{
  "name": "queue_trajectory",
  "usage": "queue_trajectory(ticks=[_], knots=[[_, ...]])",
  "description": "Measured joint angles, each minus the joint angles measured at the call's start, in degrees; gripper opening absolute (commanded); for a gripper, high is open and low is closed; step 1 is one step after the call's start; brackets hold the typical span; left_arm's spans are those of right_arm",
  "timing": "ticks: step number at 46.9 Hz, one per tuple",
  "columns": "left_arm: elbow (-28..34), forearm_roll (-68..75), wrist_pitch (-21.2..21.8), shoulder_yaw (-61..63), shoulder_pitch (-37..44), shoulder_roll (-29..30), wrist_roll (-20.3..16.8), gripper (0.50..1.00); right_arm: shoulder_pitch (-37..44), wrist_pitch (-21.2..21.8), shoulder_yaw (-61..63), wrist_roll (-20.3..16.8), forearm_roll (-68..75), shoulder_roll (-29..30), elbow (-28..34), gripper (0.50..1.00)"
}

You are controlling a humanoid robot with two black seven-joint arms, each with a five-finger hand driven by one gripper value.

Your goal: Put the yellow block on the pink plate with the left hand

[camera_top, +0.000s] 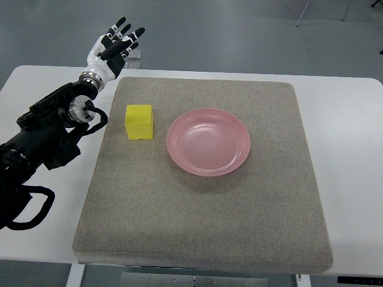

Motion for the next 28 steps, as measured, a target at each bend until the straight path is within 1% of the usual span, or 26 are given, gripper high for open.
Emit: queue_trajectory(ticks=[24,28], knots=[[0.0,0.09,0.0,0.09,0.03,0.01,0.0,0.988,0.0,0.0,0.0,0.0,0.0,0.0,0.01,0.924],[0.0,0.0,0.72,0.14,0.02,0.05,0.0,0.988,0.0,0.0,0.0,0.0,0.0,0.0,-0.02,0.924]])
